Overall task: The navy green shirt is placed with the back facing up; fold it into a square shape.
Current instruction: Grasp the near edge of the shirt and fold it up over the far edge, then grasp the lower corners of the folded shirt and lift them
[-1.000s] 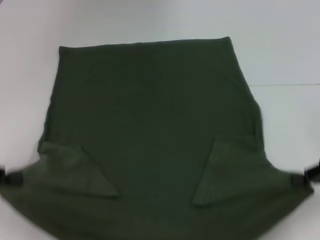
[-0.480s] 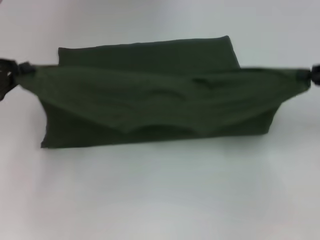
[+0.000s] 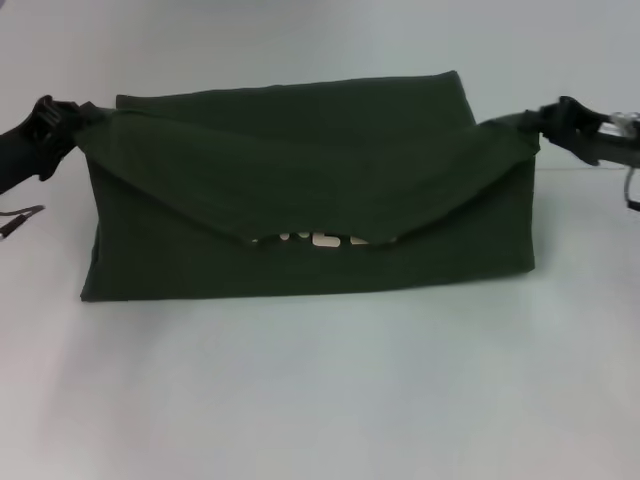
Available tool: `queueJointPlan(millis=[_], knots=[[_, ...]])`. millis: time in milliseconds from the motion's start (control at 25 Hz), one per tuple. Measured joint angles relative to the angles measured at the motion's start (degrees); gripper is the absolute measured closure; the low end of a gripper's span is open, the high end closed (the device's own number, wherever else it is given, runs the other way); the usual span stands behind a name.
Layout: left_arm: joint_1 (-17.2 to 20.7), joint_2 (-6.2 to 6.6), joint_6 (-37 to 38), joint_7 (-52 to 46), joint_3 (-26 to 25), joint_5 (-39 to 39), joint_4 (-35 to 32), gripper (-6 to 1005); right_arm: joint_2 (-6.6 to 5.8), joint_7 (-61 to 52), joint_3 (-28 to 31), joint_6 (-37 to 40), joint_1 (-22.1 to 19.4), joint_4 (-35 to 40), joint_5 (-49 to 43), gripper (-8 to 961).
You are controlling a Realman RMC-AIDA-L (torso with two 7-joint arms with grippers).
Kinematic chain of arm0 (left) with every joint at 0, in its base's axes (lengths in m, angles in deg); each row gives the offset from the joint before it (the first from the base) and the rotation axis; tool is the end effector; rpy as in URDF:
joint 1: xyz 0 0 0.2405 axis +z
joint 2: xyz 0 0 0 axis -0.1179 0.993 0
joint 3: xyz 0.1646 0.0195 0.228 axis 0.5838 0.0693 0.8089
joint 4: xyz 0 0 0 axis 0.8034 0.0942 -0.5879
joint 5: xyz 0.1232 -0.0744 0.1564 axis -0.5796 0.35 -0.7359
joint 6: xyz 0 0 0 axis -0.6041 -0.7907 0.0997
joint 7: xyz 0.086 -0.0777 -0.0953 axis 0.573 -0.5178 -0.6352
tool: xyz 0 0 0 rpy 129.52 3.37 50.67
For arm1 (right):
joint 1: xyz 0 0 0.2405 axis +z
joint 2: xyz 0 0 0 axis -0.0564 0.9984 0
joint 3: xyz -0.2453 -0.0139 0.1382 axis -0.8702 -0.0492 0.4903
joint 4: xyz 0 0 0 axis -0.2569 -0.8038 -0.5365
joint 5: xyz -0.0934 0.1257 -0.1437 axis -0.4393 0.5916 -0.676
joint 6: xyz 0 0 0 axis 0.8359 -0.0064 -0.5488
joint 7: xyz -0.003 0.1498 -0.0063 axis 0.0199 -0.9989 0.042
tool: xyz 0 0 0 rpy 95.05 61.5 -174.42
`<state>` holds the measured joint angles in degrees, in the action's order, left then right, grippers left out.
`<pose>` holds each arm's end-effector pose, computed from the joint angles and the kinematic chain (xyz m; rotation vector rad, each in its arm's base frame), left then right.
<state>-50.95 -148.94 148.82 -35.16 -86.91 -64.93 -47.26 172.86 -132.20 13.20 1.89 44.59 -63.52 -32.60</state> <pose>-0.3042 0.4635 0.0644 -1.5654 -1.6726 -1.2490 0.2714 0.4919 0.0463 -1.7966 1.5770 0.8928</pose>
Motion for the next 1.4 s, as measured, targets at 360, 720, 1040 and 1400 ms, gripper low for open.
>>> queueJointPlan(millis=[360,720,1040,1400], knots=[[-2.5,-1.90,-9.9,9.7,-0.2,3.3,4.2,985,3.57,7.7,-2.1,-15.0,4.9,-2.6,0.8,885],[-2.4,-5.22,-16.1,16.4,-0.4,9.0,4.3,937,3.09,7.8,-6.9,-18.9,5.9,-3.2,0.8,818],[-1.1,-4.44,-17.2,16.0,-0.5,12.1,4.1,752,2.77,8.4,-6.2,-19.0,3.9,-0.8,2.7,460],[5.4,-1.92,1.1,15.0,5.4,10.2,-1.0,310,-1.47,14.0,-6.7,-2.6,-3.7,3.5,13.9,184]])
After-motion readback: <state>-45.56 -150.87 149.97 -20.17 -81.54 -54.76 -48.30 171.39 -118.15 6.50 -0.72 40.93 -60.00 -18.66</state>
